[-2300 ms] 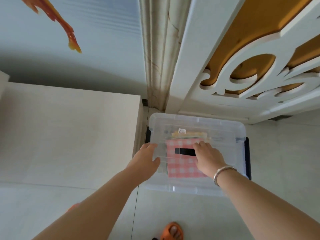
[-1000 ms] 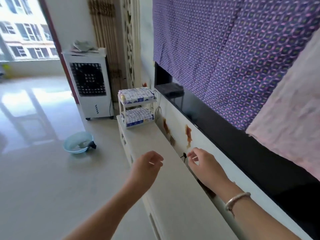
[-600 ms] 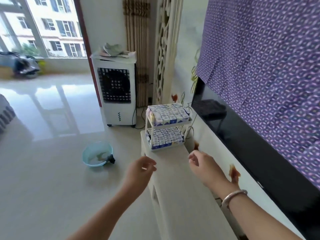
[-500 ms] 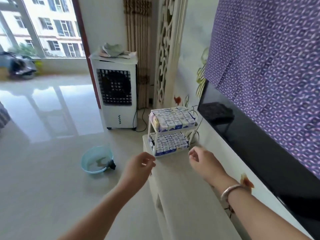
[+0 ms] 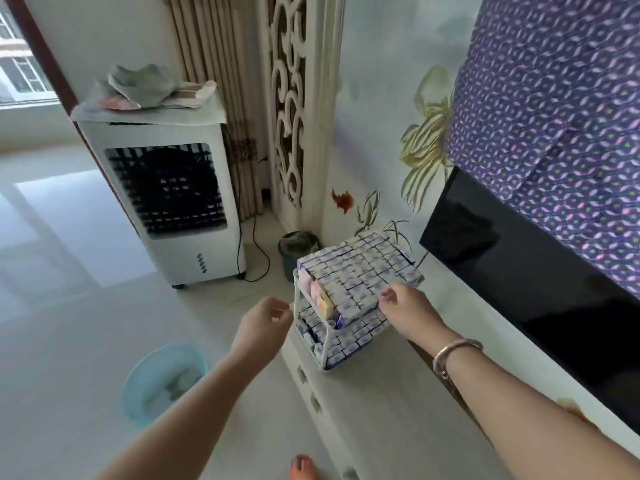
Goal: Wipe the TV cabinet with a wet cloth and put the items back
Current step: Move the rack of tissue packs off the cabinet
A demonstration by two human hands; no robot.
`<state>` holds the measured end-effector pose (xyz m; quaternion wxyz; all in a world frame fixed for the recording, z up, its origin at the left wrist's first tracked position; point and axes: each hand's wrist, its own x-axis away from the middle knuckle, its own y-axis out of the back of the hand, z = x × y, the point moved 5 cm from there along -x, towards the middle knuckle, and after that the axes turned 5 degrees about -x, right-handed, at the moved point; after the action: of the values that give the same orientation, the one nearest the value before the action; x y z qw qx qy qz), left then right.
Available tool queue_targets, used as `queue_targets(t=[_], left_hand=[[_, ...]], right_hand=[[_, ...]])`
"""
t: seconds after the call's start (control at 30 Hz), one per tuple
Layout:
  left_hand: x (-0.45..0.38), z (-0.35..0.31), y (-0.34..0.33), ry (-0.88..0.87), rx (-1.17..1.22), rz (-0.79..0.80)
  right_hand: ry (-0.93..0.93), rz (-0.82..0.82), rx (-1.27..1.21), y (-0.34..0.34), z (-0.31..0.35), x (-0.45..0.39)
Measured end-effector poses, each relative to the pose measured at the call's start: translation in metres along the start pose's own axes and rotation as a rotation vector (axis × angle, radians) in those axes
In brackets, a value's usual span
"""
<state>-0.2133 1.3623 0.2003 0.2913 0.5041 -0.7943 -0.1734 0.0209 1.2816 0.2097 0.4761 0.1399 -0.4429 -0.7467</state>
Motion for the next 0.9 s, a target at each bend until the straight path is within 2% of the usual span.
queue_targets(t=[0.17, 0.33, 0.43, 0.63, 0.77, 0.9], left_hand=[[-0.106, 0.007, -0.024, 0.174, 0.017, 0.044], [-0.193, 0.018, -0.075, 0.504, 0.041, 0.19], [-0.228, 0.023, -0.102, 0.606, 0.091, 0.191], [-0.261, 0.027, -0.131, 0.692, 0.21, 0.147], [-0.27, 0.031, -0.138, 0.635, 0.248, 0.123], [-0.274, 0.039, -0.137, 0.651, 0.332, 0.068]], right_hand=[[-0.078, -0.031, -0.075, -0.005, -0.013, -0.123], [-0.168, 0.042, -0.033, -0.029, -0.052, -0.24], [-0.192, 0.061, 0.053, -0.038, -0.075, -0.286], [-0.209, 0.067, 0.258, -0.047, -0.102, -0.326], [-0.237, -0.05, 0.229, -0.047, -0.113, -0.336], [-0.379, -0.016, 0.215, -0.052, -0.128, -0.336]])
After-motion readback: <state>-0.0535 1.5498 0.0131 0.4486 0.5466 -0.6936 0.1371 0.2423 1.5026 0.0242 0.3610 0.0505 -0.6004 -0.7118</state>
